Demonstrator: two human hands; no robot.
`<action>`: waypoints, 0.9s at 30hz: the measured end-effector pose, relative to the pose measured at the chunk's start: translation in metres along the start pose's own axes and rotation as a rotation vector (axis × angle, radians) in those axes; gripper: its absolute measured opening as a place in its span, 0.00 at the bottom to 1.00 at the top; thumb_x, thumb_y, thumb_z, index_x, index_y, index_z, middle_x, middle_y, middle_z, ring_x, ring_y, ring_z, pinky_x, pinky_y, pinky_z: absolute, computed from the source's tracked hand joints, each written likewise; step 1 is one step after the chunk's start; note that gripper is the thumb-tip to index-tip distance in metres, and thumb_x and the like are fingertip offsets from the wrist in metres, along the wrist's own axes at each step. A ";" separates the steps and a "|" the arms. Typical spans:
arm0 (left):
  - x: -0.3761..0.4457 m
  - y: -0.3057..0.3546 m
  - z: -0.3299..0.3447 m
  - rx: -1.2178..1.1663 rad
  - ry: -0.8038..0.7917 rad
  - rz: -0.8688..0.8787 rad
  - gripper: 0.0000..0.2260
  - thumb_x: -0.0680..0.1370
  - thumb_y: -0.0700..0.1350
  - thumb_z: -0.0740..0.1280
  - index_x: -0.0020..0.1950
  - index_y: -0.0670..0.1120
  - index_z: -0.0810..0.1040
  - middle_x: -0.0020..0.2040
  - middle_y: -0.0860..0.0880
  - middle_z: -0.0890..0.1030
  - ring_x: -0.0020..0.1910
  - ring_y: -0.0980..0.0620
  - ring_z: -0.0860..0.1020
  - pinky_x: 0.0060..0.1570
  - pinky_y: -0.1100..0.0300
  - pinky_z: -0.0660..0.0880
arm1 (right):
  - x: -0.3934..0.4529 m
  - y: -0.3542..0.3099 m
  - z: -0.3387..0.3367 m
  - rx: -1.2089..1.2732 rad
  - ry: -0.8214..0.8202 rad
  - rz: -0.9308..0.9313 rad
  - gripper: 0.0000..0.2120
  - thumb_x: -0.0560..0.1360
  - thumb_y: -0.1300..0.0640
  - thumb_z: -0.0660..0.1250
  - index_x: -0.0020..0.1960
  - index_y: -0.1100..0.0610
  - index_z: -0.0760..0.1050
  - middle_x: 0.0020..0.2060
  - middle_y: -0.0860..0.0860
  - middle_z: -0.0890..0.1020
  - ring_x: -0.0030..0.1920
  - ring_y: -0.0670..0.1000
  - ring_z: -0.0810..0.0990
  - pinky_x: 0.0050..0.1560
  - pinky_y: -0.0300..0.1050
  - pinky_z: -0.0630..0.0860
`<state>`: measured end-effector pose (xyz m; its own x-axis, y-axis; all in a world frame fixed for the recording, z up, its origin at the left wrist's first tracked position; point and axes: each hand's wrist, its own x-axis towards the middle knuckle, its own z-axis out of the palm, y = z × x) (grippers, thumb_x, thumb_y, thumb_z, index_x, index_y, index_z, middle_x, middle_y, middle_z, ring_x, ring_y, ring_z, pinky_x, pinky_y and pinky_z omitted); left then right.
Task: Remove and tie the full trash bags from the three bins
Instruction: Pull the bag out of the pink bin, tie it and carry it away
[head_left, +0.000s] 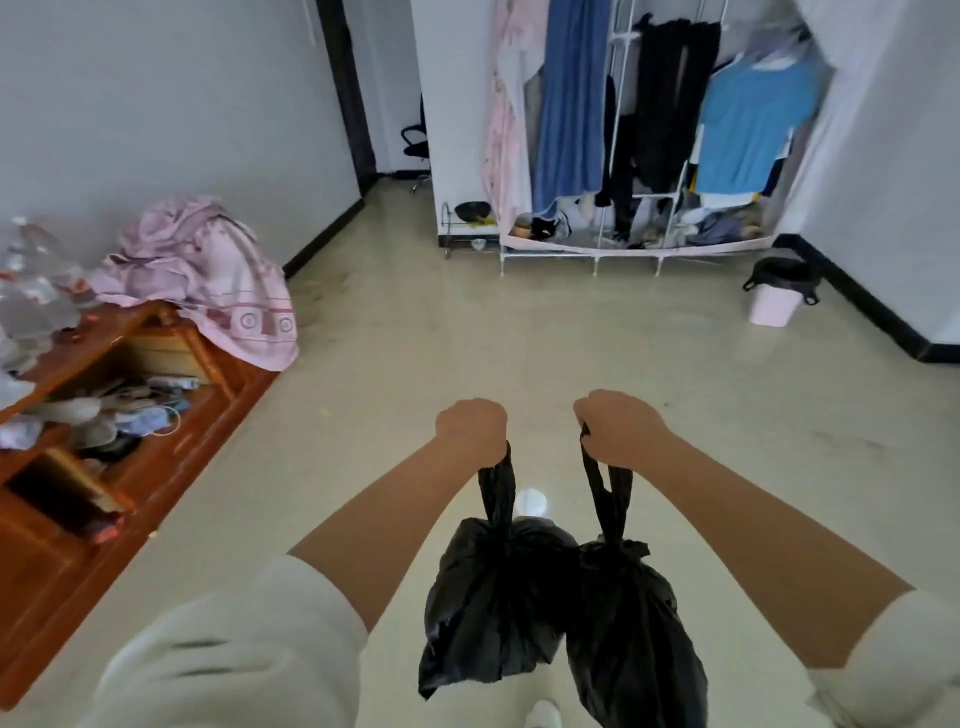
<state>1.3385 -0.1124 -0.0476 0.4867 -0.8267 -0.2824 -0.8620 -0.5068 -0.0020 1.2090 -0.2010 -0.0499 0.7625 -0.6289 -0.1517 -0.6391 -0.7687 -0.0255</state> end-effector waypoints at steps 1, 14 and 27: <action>0.031 0.017 -0.007 -0.011 -0.010 0.035 0.17 0.76 0.36 0.58 0.28 0.44 0.62 0.30 0.50 0.64 0.28 0.53 0.64 0.30 0.63 0.63 | 0.020 0.026 -0.003 -0.009 -0.038 0.031 0.05 0.75 0.64 0.57 0.48 0.57 0.69 0.39 0.50 0.66 0.46 0.52 0.70 0.43 0.43 0.67; 0.366 0.226 -0.083 -0.019 -0.060 0.230 0.17 0.76 0.33 0.57 0.28 0.44 0.60 0.30 0.51 0.63 0.27 0.55 0.61 0.25 0.65 0.58 | 0.254 0.327 -0.021 0.069 -0.055 0.289 0.04 0.76 0.64 0.56 0.45 0.58 0.67 0.39 0.51 0.67 0.43 0.53 0.69 0.38 0.42 0.66; 0.697 0.452 -0.192 -0.015 0.011 0.161 0.17 0.76 0.34 0.58 0.28 0.43 0.60 0.30 0.49 0.63 0.27 0.53 0.61 0.34 0.61 0.65 | 0.490 0.671 -0.083 0.102 0.156 0.256 0.07 0.76 0.64 0.57 0.50 0.63 0.73 0.41 0.53 0.67 0.50 0.58 0.75 0.40 0.44 0.64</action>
<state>1.3157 -0.9647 -0.0616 0.3443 -0.9001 -0.2670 -0.9268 -0.3712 0.0565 1.1624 -1.0347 -0.0595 0.5768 -0.8168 -0.0126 -0.8130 -0.5725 -0.1058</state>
